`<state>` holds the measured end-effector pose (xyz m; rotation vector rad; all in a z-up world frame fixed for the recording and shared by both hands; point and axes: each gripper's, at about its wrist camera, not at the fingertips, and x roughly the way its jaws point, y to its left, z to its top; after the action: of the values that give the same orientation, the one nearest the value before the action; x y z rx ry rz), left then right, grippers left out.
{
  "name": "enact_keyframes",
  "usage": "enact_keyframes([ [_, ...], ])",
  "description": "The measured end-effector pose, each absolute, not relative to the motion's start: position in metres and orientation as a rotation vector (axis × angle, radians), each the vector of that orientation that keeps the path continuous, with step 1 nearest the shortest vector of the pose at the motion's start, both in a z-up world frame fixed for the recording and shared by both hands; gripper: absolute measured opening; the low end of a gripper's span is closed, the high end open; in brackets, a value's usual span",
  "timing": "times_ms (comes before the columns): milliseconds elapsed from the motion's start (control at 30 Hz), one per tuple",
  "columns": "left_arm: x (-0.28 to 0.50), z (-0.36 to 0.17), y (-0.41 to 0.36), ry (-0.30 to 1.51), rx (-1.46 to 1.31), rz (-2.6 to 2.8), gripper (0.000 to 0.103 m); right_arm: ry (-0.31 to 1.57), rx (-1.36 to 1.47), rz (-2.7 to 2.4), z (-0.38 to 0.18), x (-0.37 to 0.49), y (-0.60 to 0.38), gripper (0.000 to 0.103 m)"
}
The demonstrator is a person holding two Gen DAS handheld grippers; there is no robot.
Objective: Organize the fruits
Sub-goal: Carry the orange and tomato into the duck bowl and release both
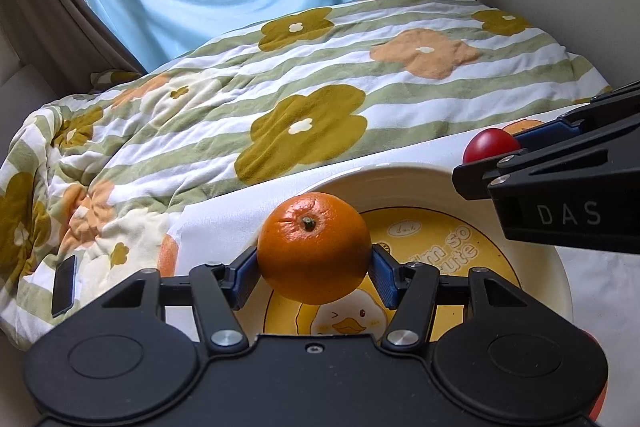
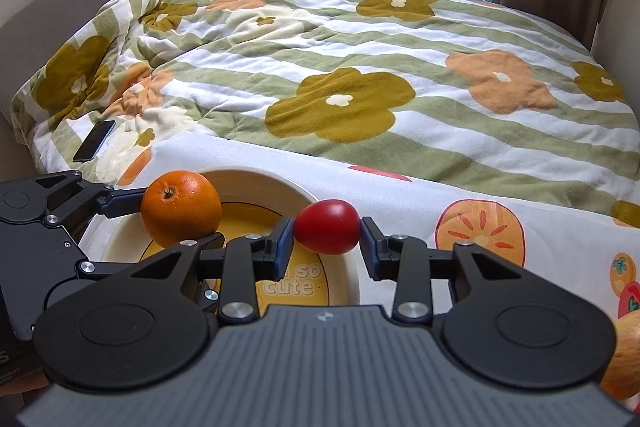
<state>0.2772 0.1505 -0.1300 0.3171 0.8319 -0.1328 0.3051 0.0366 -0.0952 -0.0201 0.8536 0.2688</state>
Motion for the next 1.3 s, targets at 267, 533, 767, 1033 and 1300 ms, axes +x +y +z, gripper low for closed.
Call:
enact_keyframes([
  [267,0.283,-0.138,0.153,0.861,0.302,-0.158,0.064,0.864,-0.038,0.279,-0.099,0.306,0.04,0.051],
  [533,0.267,-0.126,0.156,0.811,0.302,-0.159,0.095,0.862,-0.055,0.317,-0.099,0.305,0.04,0.051],
  [767,0.245,-0.125,0.168,0.839,0.255,-0.148,0.095,0.85,-0.129,0.42,-0.106,0.303,0.055,0.051],
  [1033,0.237,-0.128,0.177,0.853,0.244,-0.124,0.095,0.807,-0.205,0.497,-0.122,0.303,0.074,0.051],
  [1300,0.233,-0.13,0.183,0.858,0.226,-0.112,0.095,0.772,-0.181,0.456,-0.119,0.298,0.068,0.099],
])
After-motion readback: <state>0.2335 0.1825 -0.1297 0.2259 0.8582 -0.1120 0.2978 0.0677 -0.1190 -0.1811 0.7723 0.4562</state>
